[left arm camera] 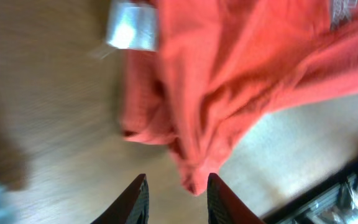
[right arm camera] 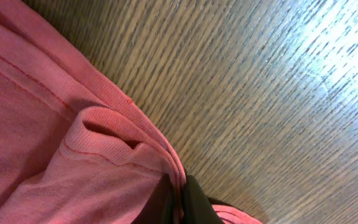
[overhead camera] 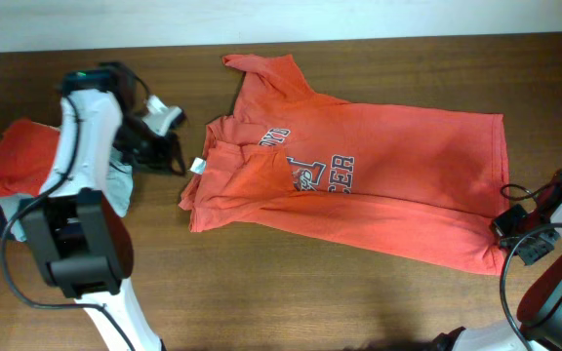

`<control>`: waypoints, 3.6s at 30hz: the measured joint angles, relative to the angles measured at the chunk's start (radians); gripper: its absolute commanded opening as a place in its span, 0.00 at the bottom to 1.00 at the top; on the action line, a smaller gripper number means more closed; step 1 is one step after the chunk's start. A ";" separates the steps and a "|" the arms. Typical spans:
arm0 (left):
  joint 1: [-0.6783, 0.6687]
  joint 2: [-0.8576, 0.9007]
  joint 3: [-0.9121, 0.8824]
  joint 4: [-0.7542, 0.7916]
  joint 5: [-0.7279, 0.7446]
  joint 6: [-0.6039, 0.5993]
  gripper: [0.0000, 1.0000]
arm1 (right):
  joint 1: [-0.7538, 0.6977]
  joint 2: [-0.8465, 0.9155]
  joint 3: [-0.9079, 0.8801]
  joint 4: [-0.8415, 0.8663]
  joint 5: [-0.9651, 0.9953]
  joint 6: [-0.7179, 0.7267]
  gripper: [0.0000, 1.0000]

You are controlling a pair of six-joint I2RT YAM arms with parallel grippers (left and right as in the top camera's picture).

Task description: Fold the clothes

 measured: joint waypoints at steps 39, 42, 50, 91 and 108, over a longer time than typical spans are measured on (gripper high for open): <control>-0.146 0.034 -0.248 0.657 -0.120 -0.016 0.00 | -0.004 0.000 0.000 0.001 -0.027 0.003 0.11; -0.149 0.034 -0.227 0.608 -0.119 -0.016 0.00 | -0.004 0.000 0.000 0.001 -0.027 0.003 0.11; -0.187 0.032 -0.015 0.558 -0.096 -0.014 0.00 | -0.004 0.000 0.000 0.001 -0.034 0.003 0.12; -0.252 0.132 0.188 0.437 -0.221 -0.040 0.99 | -0.004 0.000 0.000 0.000 -0.039 0.003 0.13; -0.131 -0.010 0.169 -0.214 -0.336 -0.193 0.89 | -0.005 0.000 0.001 0.002 -0.041 0.003 0.15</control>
